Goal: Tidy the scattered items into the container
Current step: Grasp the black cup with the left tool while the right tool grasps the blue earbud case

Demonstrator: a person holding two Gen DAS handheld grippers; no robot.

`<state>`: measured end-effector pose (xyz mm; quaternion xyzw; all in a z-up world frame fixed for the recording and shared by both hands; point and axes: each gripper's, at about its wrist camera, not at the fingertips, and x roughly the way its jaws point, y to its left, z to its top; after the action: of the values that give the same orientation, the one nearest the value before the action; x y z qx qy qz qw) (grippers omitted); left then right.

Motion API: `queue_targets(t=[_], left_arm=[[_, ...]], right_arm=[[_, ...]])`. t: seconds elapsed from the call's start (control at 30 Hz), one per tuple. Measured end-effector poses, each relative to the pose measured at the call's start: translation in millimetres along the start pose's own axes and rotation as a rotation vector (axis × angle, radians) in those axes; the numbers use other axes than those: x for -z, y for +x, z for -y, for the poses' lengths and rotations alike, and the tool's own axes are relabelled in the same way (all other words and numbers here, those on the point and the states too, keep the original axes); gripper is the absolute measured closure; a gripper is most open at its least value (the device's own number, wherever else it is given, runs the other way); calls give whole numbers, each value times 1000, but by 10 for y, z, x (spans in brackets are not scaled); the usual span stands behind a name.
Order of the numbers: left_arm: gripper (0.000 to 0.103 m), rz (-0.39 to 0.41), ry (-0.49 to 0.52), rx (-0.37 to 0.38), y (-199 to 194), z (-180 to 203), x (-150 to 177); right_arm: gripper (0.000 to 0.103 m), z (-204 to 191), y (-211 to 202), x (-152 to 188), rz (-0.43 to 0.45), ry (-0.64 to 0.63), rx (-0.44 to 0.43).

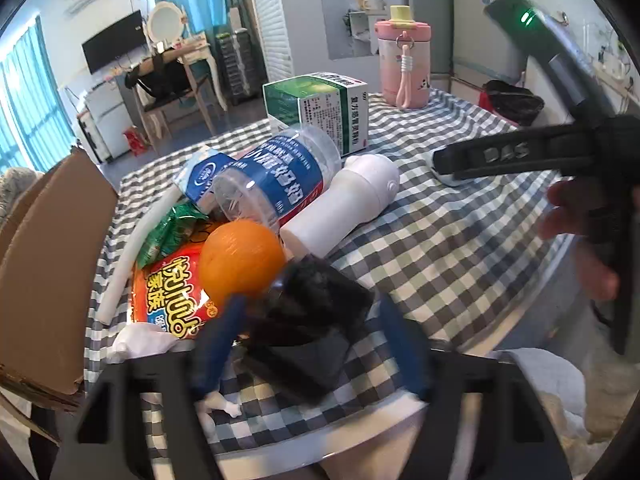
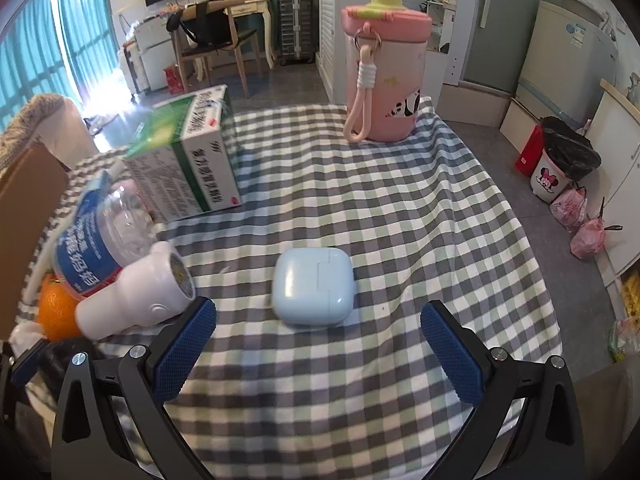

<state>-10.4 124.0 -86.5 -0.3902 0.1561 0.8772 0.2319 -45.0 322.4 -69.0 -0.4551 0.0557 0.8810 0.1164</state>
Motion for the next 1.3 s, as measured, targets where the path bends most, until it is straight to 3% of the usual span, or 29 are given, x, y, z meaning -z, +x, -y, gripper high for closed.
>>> queue_targets(t=[0.2,0.33,0.4,0.5,0.87,0.9,0.93,1.2,1.3], left_arm=[[41,-4,-7,30,-2,-43,4],[50,2,-5,71,-52,-35,-1],[51,0,-6,85,-76,-47,13],[55,-1,-6,105,-79,-47,7],[59,14,-14,146,-160,-42,-7],[64,19,-15,149,-177,-42,-15],[81,24,-18,157,-199,-48,-26],[83,4,-27,187,-196,-70,-37],[88,-2,-38,215,-189,-74,-14]], right_arm=[[2,-2,264,-24,-26,-8,32],[8,-62,374,9,-46,-27,45],[30,-90,329,21,-33,-30,33],[53,-140,259,36,-27,-40,34],[53,-50,138,75,-27,-3,17],[53,-42,115,72,-24,0,16],[53,-32,91,64,-21,4,18],[53,-107,-69,-1,-5,-8,21],[53,-122,-73,1,-8,-7,25]])
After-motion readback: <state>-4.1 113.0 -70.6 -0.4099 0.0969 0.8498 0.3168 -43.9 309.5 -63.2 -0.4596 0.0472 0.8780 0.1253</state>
